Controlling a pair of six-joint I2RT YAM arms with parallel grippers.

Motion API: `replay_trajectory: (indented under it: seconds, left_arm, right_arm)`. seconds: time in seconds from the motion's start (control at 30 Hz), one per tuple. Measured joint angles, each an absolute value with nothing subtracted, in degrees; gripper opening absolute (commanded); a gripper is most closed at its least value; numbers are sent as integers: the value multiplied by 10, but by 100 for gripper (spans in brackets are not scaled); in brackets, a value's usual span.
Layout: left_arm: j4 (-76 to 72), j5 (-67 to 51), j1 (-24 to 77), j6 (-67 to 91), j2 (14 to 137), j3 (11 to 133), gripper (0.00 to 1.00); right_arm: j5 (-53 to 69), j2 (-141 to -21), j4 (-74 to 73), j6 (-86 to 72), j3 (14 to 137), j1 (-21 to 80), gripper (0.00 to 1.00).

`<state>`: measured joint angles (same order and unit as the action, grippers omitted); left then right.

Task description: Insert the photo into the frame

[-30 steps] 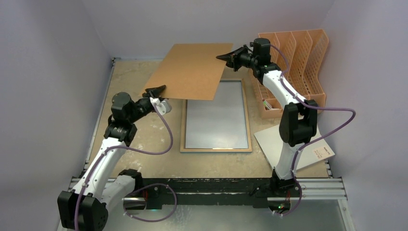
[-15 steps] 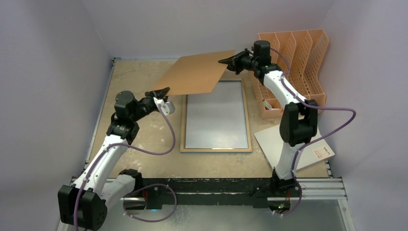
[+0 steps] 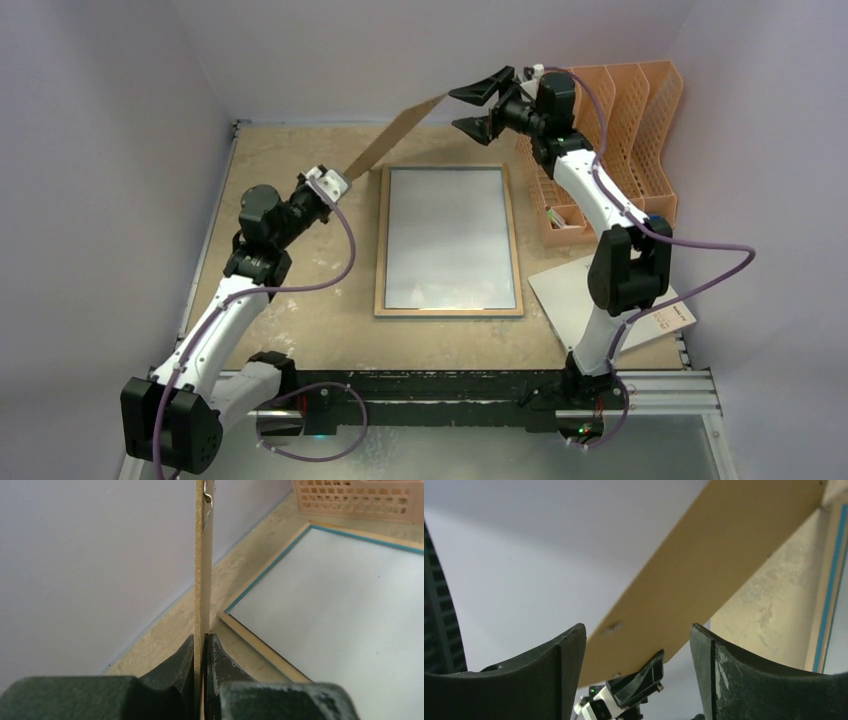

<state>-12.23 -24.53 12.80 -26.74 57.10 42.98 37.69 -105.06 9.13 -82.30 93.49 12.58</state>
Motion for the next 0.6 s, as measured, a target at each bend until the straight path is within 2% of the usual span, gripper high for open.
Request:
replay_trajectory:
  seconds: [0.17,0.43,0.6]
  left_arm:
    - [-147,-187,128,-191,576,433,0]
    - [-112,-131,128,-142,597,489,0]
    - [-69,-95,128,-123,620,575,0]
  right_arm:
    - [406,-1049,154,-782,938,126,75]
    - [370,-1057,68,-554,1054,127,75]
    - [352,-1054,51,-441,1082,127,76]
